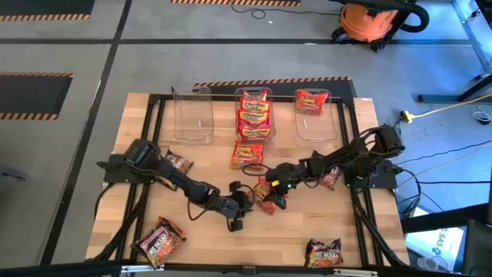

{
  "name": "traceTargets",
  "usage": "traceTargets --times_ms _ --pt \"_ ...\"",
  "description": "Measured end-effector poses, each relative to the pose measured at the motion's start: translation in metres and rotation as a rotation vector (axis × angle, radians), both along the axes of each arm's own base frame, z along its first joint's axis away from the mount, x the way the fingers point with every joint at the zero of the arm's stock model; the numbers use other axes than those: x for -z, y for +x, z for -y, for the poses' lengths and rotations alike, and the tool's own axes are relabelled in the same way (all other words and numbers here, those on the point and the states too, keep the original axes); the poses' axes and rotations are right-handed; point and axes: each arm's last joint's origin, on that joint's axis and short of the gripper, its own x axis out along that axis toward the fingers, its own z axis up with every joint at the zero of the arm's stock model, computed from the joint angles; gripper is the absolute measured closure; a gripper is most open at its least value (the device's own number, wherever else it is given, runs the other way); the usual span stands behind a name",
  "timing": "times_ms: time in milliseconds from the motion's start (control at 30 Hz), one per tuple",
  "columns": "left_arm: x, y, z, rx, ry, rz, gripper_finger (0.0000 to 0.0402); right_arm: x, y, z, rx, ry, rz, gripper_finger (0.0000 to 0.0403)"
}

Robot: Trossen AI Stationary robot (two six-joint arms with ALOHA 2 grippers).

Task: Sort Maruchan noodles
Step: Put the orange noodle pack into the right transparent bin

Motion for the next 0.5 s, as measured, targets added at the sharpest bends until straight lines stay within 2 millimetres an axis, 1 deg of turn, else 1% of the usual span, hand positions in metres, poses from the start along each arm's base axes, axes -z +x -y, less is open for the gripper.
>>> traceTargets --times_ms 100,233,300,400,500 --pt "-0.021 -0.011 -0.001 0.036 0.075 -0.054 0.0296 -0.014 -0.003 0.013 -0.019 -0.053 0.041 0.0299" --pt "-0.048 -0.027 -0.010 0.067 0.156 -0.119 0.0296 -0.040 -0.013 0.035 -0.014 -0.148 0.076 0.0282" --pt "-0.062 -0.034 -0.016 0.064 0.189 -0.136 0.0296 -0.057 -0.020 0.047 0.011 -0.220 0.068 0.0280" --pt "-0.079 -0.046 -0.024 0.053 0.243 -0.156 0.0296 -0.086 -0.029 0.061 0.052 -0.353 0.061 0.0292" --pt "-0.087 -0.062 -0.033 0.044 0.280 -0.158 0.0296 -0.117 -0.040 0.076 0.097 -0.483 0.003 0.0297"
